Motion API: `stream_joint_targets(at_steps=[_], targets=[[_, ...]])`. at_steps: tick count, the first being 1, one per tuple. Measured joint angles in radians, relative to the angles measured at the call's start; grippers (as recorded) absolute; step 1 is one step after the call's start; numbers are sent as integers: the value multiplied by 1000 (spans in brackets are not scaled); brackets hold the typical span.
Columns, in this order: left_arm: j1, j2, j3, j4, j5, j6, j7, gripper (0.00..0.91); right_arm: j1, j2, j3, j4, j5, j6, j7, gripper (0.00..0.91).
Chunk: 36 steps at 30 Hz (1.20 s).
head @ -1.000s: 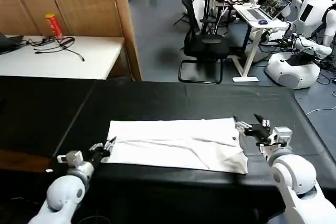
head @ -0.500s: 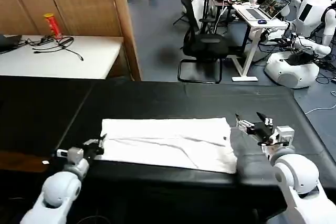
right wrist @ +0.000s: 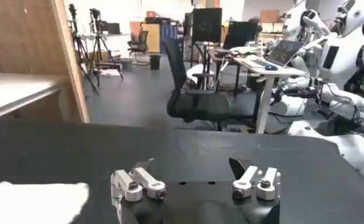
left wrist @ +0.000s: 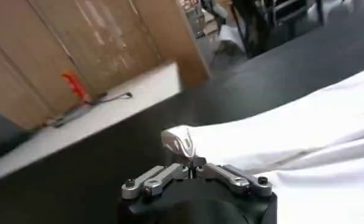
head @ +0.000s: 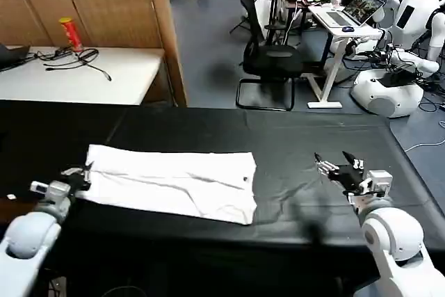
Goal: Fold and organize the clothes.
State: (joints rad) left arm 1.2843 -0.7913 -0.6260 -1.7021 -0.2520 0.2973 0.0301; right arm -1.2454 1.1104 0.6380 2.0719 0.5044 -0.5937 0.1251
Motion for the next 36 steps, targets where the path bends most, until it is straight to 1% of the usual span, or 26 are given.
stream_joint_targets(at_steps=[5,11,17,21,24,27,31,36], targets=[[20,-14,20,-58,-68,44,-31,0,-19,13,8,7,-26,9,-3,878],[30,-89,78,-191,-157,86,-54,0,-49,30,30,13,-57,25,-7,878],[-7,-180,185,-323,-266,133,-98,0,-88,51,56,21,-84,30,-8,878],[-35,-227,265,-374,-358,161,-122,0,-106,54,74,26,-87,30,-8,878],[-60,-258,319,-392,-416,171,-129,0,-114,56,83,26,-89,30,-8,878],[-83,-287,372,-394,-433,173,-129,0,-118,59,86,26,-94,30,-9,878],[-108,-322,431,-381,-421,166,-128,0,-121,61,83,27,-105,30,-12,878],[-132,-367,470,-347,-376,148,-122,0,-125,61,81,30,-109,29,-14,878]])
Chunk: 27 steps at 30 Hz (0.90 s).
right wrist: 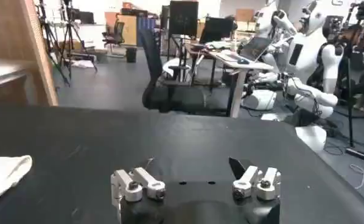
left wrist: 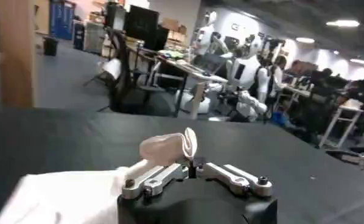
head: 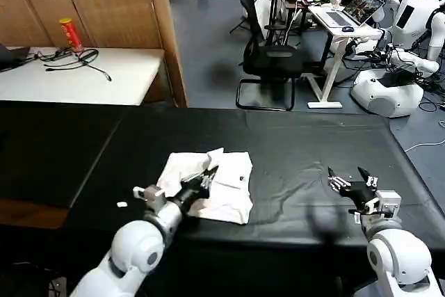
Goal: Fold and organize the clothes.
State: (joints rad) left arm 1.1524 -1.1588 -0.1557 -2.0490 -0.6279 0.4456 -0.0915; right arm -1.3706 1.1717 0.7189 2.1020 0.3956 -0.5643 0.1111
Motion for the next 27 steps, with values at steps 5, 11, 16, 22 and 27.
stream_joint_targets(at_steps=[5,11,16,22,27], targets=[[-5,-40,16,46,40,-10,3,0,-2,-4,-6,3,-2,0,-4,878],[-2,-85,34,95,112,-32,19,878,1,-18,-30,8,4,17,-30,878],[-2,-129,43,134,113,-54,22,878,12,-16,-72,1,10,37,-53,878],[2,-200,35,145,-14,-54,28,878,44,-39,-161,-7,76,37,-84,878],[-16,-190,-11,111,26,-77,49,878,91,-61,-260,-28,92,35,-104,878]])
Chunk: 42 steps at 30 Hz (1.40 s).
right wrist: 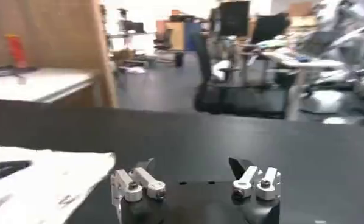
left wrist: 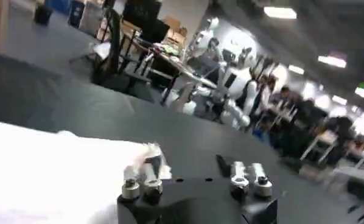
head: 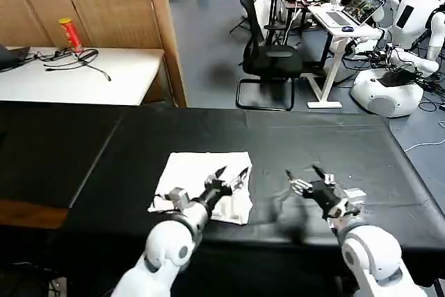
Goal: Fold and organize the clothes.
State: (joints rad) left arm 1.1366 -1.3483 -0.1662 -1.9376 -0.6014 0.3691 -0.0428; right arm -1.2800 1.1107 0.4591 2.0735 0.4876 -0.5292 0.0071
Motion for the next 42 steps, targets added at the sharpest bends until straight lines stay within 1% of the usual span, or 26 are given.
stream_joint_targets(at_steps=[5,8,12,16,19,20,22,25,30,34,38,41,42], targets=[[-8,97,-82,-27,53,-14,6,878,76,4,-130,-40,-15,0,-4,878],[8,140,-130,-30,89,-24,10,878,125,22,-198,-75,-48,8,-3,878],[44,153,-172,-21,152,-50,22,878,184,57,-268,-140,-115,5,9,878],[76,154,-197,-7,166,-60,24,878,205,79,-283,-197,-203,-40,68,878],[89,152,-213,6,173,-72,28,878,208,90,-279,-227,-266,-40,82,878],[93,149,-217,13,176,-77,30,878,207,95,-274,-231,-269,-38,80,878],[103,143,-229,28,175,-87,35,878,203,107,-259,-231,-251,-31,71,878],[117,136,-247,52,160,-98,50,878,186,118,-230,-205,-197,-31,54,878],[126,125,-277,97,75,-99,71,878,145,97,-165,-129,-96,-30,52,878],[111,115,-299,133,-4,-102,75,878,119,84,-125,-76,-35,-30,52,878],[97,114,-317,170,-95,-92,78,878,101,83,-102,-37,1,-25,50,878],[92,115,-321,192,-128,-80,79,878,94,83,-95,-20,5,-20,49,878],[92,115,-322,197,-137,-77,79,858,93,82,-92,-15,5,-19,49,878]])
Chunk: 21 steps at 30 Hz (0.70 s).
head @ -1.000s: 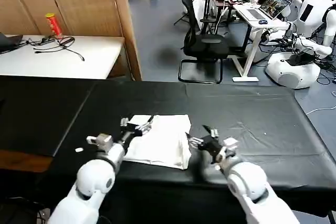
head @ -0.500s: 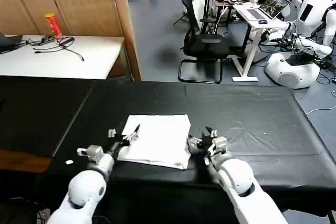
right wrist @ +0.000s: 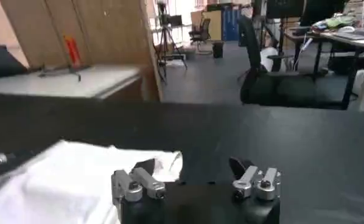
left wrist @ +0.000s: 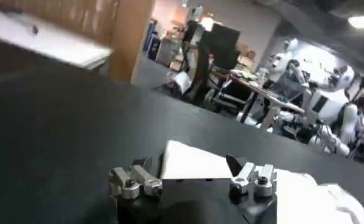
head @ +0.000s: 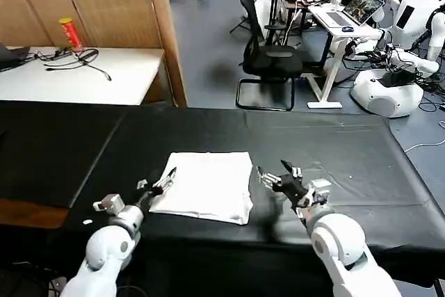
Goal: Fold and organize the clothes.
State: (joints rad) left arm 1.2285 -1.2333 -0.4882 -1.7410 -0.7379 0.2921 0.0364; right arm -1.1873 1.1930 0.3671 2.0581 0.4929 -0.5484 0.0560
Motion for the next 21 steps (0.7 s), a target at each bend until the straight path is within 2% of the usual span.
stream_joint_targets(at_steps=[1,4,5,7,10,14,16,21], targets=[[0,0,-2,5,-9,2,0,751,-1,0,2,4,0,1,0,878],[3,1,-6,19,-23,1,2,585,-2,-3,8,10,0,4,-2,878],[4,1,-7,22,-30,1,2,293,-2,-3,9,11,0,5,-2,878],[5,1,-12,27,-48,5,2,146,-2,-3,10,12,0,6,-2,878],[6,0,-13,27,-71,18,2,98,-2,0,10,13,0,7,-3,878],[13,-3,-11,26,-69,28,12,78,0,0,14,13,0,7,-5,878],[16,-5,-10,24,-70,32,14,0,1,-1,17,13,0,8,-6,878],[10,-5,-12,11,-96,47,12,0,3,1,21,12,-1,10,-7,878]])
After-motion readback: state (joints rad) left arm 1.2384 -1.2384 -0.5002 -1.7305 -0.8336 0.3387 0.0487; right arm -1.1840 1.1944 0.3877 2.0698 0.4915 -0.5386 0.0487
